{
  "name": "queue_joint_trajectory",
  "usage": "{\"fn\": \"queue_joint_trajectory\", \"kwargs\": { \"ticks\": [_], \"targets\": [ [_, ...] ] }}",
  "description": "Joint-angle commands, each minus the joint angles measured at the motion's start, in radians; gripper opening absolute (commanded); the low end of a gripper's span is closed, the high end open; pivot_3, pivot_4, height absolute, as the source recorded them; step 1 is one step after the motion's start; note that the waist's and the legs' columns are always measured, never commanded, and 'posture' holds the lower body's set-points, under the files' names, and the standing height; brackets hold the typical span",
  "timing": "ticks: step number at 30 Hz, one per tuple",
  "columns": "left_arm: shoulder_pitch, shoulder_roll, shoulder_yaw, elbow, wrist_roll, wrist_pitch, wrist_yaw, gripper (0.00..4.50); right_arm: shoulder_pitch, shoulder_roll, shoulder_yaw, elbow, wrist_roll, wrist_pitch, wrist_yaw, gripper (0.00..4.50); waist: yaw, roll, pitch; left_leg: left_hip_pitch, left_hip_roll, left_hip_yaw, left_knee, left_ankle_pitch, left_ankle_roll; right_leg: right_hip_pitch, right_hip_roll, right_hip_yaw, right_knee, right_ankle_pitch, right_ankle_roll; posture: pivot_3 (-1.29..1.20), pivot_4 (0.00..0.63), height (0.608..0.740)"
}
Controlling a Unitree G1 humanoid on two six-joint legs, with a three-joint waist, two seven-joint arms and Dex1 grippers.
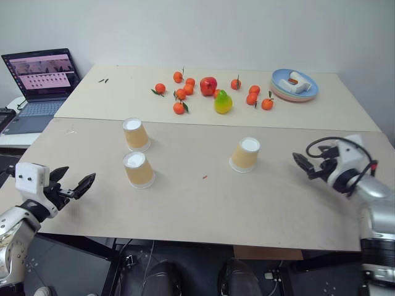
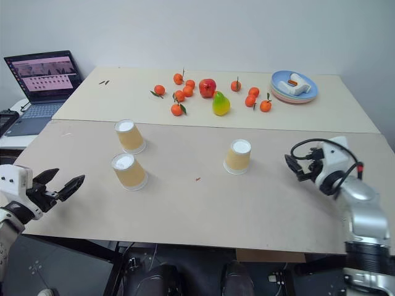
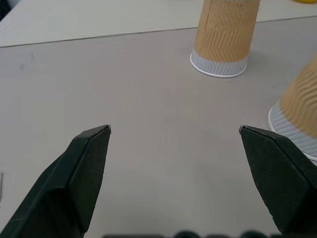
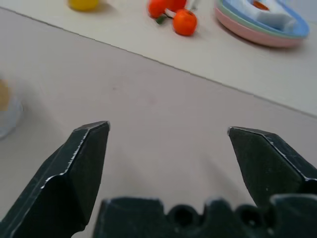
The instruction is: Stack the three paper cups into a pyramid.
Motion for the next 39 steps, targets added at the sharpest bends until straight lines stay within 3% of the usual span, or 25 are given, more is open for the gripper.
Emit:
{"fn": "queue_joint_trajectory", "kwargs": {
  "ticks": [1, 4, 7, 10, 17, 22, 26, 32, 39],
  "targets": [
    [-0.052, 0.056, 0.006, 0.011, -0.001, 0.002, -0.045, 4.44, -0.089, -0.133, -0.003, -0.134, 0.140, 0.093, 0.228, 4.50, 0.002, 0.000, 0.000, 0.000, 0.000, 0.000, 0.000, 0.000, 0.000, 0.000, 0.000, 0.000, 0.000, 0.000, 0.000, 0.00, 0.150, 0.663],
    [-0.098, 0.064, -0.030, 0.042, 0.008, -0.001, -0.073, 4.44, -0.162, -0.202, 0.043, -0.298, 0.298, 0.212, 0.380, 4.50, -0.001, 0.000, 0.000, 0.000, 0.000, -0.001, -0.001, 0.000, 0.000, 0.000, 0.000, 0.000, -0.002, 0.000, -0.001, 0.00, 0.150, 0.663],
    [-0.145, 0.064, -0.087, 0.078, 0.036, -0.013, -0.101, 4.44, -0.269, -0.183, 0.159, -0.441, 0.407, 0.309, 0.444, 4.50, -0.003, 0.000, 0.000, 0.000, 0.001, -0.001, -0.003, 0.000, 0.000, 0.001, 0.001, 0.000, -0.005, 0.000, -0.001, 0.00, 0.150, 0.663],
    [-0.195, 0.068, -0.134, 0.124, 0.056, -0.022, -0.133, 4.44, -0.355, -0.111, 0.300, -0.519, 0.412, 0.334, 0.459, 4.50, 0.000, -0.005, 0.000, 0.000, 0.001, -0.001, -0.004, 0.000, 0.000, 0.002, 0.001, -0.002, -0.007, 0.001, -0.002, 0.00, 0.150, 0.663],
    [-0.244, 0.124, -0.181, 0.168, 0.053, -0.014, -0.271, 4.44, -0.383, -0.015, 0.421, -0.483, 0.316, 0.282, 0.451, 4.50, 0.012, -0.010, 0.003, -0.001, -0.001, -0.001, -0.003, 0.000, 0.001, 0.003, 0.000, -0.004, -0.012, 0.004, 0.002, 0.00, 0.150, 0.663],
    [-0.206, 0.246, -0.240, 0.071, -0.024, 0.099, -0.522, 4.44, -0.386, 0.029, 0.440, -0.378, 0.192, 0.211, 0.398, 4.50, 0.004, -0.011, 0.003, -0.001, -0.001, 0.000, -0.003, 0.000, 0.001, 0.003, 0.001, -0.004, -0.012, 0.005, 0.002, 0.00, 0.150, 0.663],
    [-0.265, 0.302, -0.288, 0.041, -0.040, 0.134, -0.606, 4.44, -0.398, 0.050, 0.414, -0.356, 0.169, 0.197, 0.373, 4.50, 0.004, -0.009, 0.004, -0.001, 0.000, 0.000, -0.004, 0.000, 0.001, 0.002, 0.001, -0.003, -0.011, 0.004, 0.002, 0.00, 0.150, 0.663],
    [-0.434, 0.279, -0.372, 0.156, 0.030, 0.090, -0.630, 4.44, -0.403, 0.071, 0.382, -0.384, 0.183, 0.213, 0.345, 4.50, 0.005, -0.009, 0.004, -0.001, -0.001, 0.001, -0.003, 0.000, 0.001, 0.002, 0.001, -0.002, -0.011, 0.004, 0.003, 0.00, 0.150, 0.663],
    [-0.520, 0.220, -0.476, 0.229, 0.114, -0.014, -0.676, 4.44, -0.413, 0.073, 0.358, -0.432, 0.202, 0.243, 0.304, 4.50, 0.003, -0.009, 0.004, -0.001, -0.002, 0.001, -0.003, 0.000, 0.001, 0.002, 0.001, -0.002, -0.010, 0.004, 0.003, 0.00, 0.150, 0.663]
  ]
}}
